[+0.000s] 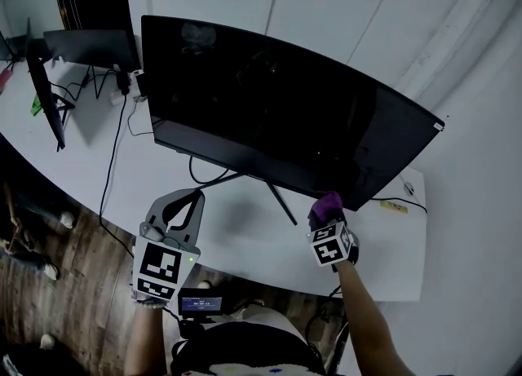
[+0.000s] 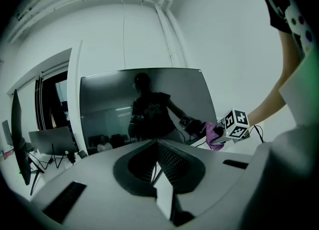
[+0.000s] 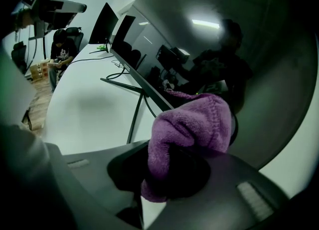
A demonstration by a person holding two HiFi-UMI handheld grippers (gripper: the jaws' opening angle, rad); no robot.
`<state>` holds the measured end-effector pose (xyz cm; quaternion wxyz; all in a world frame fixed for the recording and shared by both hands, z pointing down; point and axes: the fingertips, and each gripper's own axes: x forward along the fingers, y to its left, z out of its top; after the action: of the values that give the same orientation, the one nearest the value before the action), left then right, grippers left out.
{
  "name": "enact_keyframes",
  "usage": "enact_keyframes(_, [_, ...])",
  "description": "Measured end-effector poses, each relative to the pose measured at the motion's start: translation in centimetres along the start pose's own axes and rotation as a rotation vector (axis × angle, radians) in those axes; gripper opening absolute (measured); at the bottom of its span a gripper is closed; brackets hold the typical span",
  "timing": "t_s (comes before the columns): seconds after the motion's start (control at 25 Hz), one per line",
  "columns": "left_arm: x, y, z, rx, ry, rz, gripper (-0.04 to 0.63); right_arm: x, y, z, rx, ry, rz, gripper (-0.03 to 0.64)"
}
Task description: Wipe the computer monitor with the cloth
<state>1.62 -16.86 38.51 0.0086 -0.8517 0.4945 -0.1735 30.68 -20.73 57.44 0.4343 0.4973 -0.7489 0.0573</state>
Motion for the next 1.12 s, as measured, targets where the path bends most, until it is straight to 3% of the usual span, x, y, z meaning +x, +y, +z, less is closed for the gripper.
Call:
enact_keyframes(0.56, [0.9,4.5,-1.9,-0.012,0.021,-0.014,0.006,2.2,6.0,6.8,-0.049,-0.054,0.103,0.076])
enact_keyframes(1.12, [-0.8,10.3,-4.2,-0.046,0.033,0.030,0.006,5.0,13.7,15.0,-0.164,-0.106,0.193,0.076])
